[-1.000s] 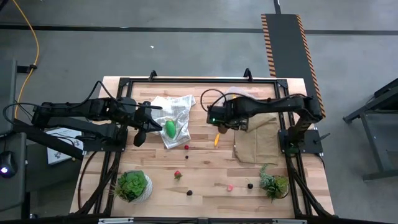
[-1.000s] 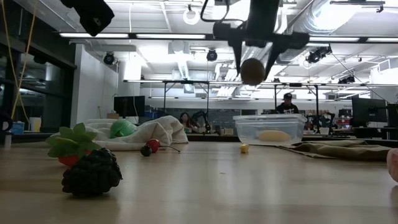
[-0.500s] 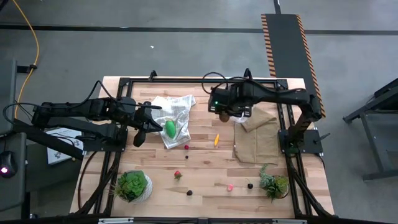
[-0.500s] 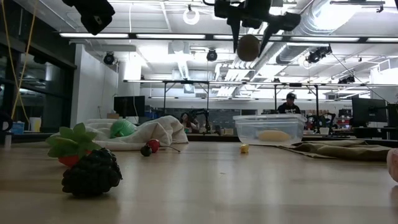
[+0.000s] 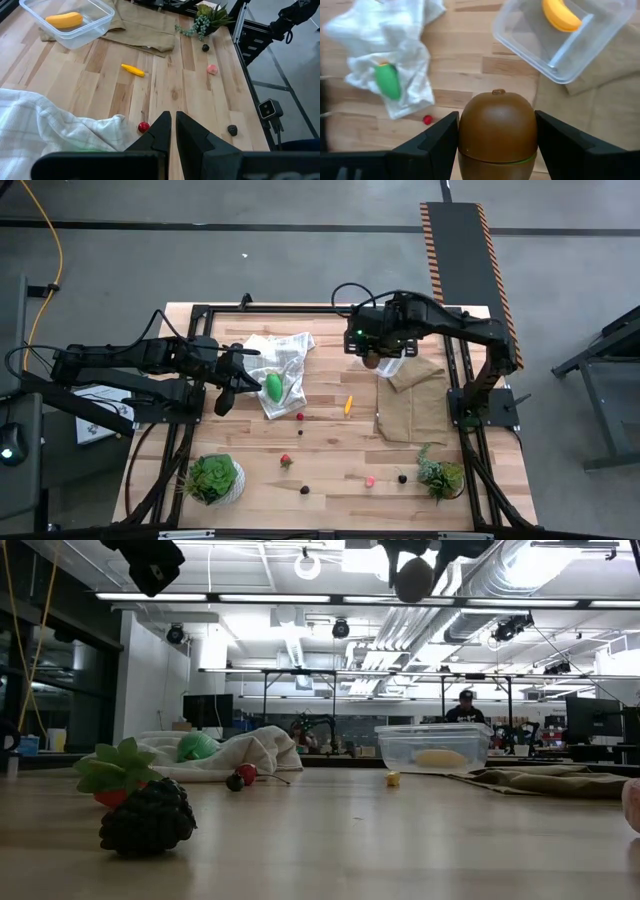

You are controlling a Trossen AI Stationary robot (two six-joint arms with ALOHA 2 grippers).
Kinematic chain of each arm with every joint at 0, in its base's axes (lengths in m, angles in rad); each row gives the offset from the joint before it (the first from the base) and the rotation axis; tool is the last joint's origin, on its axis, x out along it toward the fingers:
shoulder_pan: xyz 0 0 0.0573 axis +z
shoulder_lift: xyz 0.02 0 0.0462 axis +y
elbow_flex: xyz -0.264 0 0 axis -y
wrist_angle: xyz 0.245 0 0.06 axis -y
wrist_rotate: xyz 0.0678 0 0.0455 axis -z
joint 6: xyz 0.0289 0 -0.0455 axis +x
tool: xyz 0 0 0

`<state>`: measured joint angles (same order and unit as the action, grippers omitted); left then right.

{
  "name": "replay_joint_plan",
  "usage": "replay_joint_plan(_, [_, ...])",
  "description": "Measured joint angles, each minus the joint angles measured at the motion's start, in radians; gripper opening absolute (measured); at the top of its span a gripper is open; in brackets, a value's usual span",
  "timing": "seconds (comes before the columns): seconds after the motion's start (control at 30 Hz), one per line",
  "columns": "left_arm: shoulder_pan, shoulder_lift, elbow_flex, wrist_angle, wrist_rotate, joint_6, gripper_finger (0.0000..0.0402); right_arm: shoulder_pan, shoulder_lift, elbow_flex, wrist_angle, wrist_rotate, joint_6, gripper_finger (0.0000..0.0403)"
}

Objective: Pick and placing Produce into tupperware
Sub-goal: Put the brown kiwi into the transparent bin

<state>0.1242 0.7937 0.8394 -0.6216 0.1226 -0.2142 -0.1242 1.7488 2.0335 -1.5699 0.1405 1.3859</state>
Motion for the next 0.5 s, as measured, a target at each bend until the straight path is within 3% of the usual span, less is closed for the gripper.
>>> replay_joint_plan(0.5, [0.0, 0.0, 0.0, 0.0, -0.022, -0.028, 0.0017, -0.012, -0.005, 0.232, -0.001, 0.047, -0.084, 0.0226])
